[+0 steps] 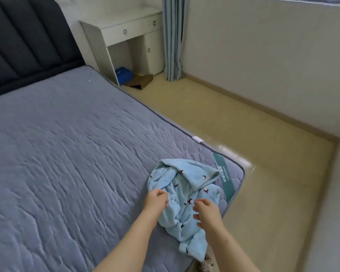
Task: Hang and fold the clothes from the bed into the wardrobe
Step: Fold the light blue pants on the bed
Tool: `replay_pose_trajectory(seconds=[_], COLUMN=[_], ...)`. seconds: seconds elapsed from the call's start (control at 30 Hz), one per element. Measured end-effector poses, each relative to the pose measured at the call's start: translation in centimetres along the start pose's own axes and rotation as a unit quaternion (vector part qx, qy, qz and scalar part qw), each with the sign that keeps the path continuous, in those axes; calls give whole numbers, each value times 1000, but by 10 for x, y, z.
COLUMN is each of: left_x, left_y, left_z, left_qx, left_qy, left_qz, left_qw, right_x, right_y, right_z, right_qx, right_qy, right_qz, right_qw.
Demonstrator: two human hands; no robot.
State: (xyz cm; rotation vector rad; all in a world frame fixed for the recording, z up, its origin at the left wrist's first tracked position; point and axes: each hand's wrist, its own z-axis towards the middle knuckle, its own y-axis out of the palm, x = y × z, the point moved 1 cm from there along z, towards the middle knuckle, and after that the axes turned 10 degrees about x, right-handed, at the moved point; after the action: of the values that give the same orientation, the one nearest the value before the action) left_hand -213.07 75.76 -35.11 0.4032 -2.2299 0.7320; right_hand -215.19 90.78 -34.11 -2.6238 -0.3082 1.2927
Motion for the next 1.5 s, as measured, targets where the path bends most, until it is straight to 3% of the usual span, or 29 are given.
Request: replay_pose_trajectory(seconds=[0.33,0.53,0.83,0.93,1.0,1.07,1.2,1.33,1.5], left_x=[-36,-78,-136,-145,-142,-133,-78,-10,58], left_y=[70,94,119,127,129,122,78,28,-37], left_z=[65,95,148,163,162,158,129,82,18], left_qx=[109,153,234,216,149,99,71,50,53], left_qy=[-168,-220,-294,-309,-325,-313,-261,-222,-141], left_qz=[-33,2,-115,-161,-210,-225,-311,-377,-410], left_qw=[979,963,919,912,910,917,911,898,900], right_x=[-19,17,79,84,84,79,47,-7,-86], right_y=[2,14,42,48,49,48,46,50,51], right_z=[117,161,206,213,213,207,169,113,53], right_qx=[-109,-130,-146,-148,-144,-142,-186,-244,-222], right_qy=[11,37,50,37,29,27,-14,-148,-276], right_qz=[-115,-157,-175,-169,-160,-150,-146,-113,-107], right_qw=[987,978,972,974,976,978,971,952,929])
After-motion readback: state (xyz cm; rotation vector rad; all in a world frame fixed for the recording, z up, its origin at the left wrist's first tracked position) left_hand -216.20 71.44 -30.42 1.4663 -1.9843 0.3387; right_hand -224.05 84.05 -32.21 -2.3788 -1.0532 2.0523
